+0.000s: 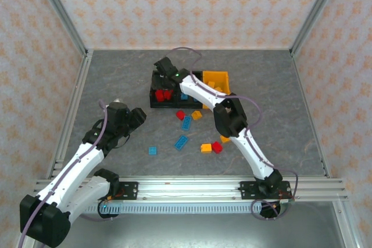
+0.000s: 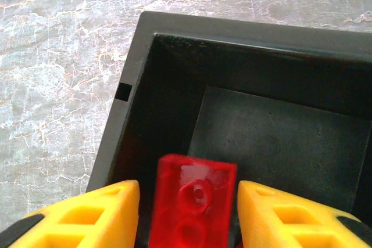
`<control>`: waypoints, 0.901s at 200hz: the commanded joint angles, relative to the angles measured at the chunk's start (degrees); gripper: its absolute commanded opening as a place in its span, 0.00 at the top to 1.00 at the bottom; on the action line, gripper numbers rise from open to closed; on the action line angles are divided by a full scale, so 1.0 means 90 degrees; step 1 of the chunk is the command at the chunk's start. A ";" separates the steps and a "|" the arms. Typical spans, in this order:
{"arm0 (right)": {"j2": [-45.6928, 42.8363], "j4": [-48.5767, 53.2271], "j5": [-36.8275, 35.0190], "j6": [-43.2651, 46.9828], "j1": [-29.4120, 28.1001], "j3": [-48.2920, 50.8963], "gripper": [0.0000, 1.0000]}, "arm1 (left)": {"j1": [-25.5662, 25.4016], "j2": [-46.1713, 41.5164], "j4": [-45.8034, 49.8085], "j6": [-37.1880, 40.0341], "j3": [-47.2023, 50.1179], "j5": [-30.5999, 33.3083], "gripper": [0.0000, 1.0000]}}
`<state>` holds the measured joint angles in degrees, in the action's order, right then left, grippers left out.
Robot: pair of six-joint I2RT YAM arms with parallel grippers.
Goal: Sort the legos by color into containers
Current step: Place the lego in the container, then pick up the lego from the center of the table.
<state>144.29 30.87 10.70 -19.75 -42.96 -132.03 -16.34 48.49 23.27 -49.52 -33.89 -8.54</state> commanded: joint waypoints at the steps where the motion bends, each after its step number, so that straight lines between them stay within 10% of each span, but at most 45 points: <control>1: -0.0389 0.0124 -0.0063 0.0009 -0.0011 -0.0165 0.49 | 0.0081 -0.0075 0.0177 -0.0073 0.0065 0.0167 0.40; 56: -0.1638 -0.0122 -0.0063 0.0309 -0.0108 0.0731 0.47 | 0.0077 -0.0071 0.0261 -0.0058 0.0064 0.0228 0.39; 180: -0.6695 -0.1621 -0.0088 -0.0072 -0.0142 0.7685 0.36 | -0.0826 0.1316 -0.0398 0.1109 -0.0499 -0.0995 0.38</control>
<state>90.54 17.87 10.74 -17.96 -44.58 -69.84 -20.03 57.63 22.22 -42.85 -34.94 -16.40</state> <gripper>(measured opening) 0.634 0.621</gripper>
